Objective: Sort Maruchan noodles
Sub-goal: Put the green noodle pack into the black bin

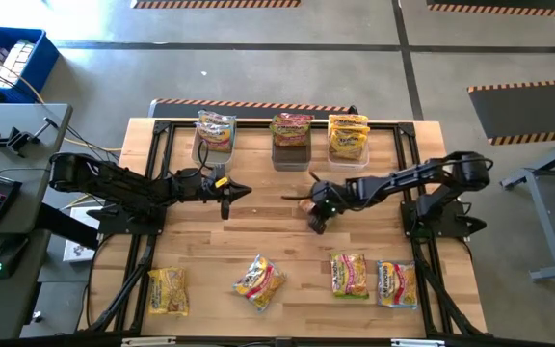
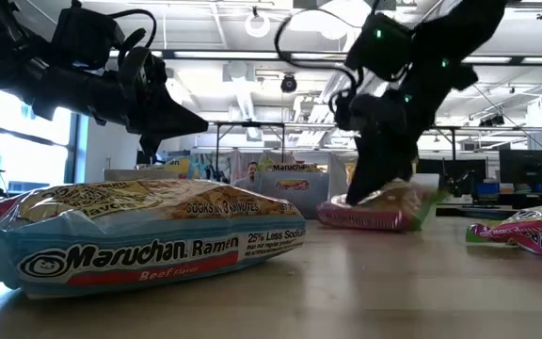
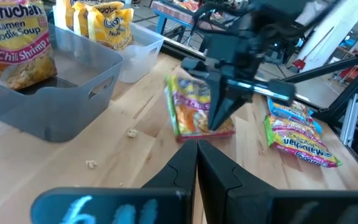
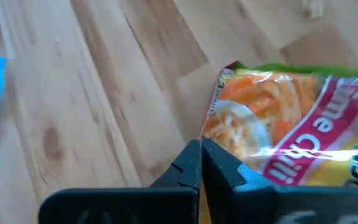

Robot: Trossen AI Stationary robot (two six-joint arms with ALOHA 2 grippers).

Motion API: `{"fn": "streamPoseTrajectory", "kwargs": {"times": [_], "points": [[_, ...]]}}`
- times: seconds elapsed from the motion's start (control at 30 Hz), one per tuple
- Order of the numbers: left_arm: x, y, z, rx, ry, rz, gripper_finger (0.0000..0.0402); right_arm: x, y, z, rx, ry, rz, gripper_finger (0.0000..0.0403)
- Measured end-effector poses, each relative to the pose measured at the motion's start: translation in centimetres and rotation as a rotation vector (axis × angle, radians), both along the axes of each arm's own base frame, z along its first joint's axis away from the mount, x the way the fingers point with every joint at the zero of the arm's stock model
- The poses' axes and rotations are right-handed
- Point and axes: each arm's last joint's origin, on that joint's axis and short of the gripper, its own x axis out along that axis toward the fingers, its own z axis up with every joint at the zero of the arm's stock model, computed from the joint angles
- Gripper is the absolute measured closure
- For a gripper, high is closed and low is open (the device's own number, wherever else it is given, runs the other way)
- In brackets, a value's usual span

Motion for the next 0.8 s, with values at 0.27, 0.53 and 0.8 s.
{"fn": "streamPoseTrajectory", "kwargs": {"times": [0.27, 0.53, 0.8], "points": [[0.0, 0.0, -0.1, -0.021, 0.009, 0.003, 0.0396, -0.5, 0.1, 3.0, -0.174, 0.123, -0.119, 0.0402], [0.0, 0.0, -0.2, -0.082, 0.007, 0.031, 0.0396, -1.7, -1.3, 1.4, -0.174, 0.253, -0.280, 0.0402], [1.0, 0.2, -0.9, -0.198, 0.044, 0.064, 0.0390, 1.5, -0.3, 0.3, -0.068, 0.033, -0.028, 0.0402]]}}
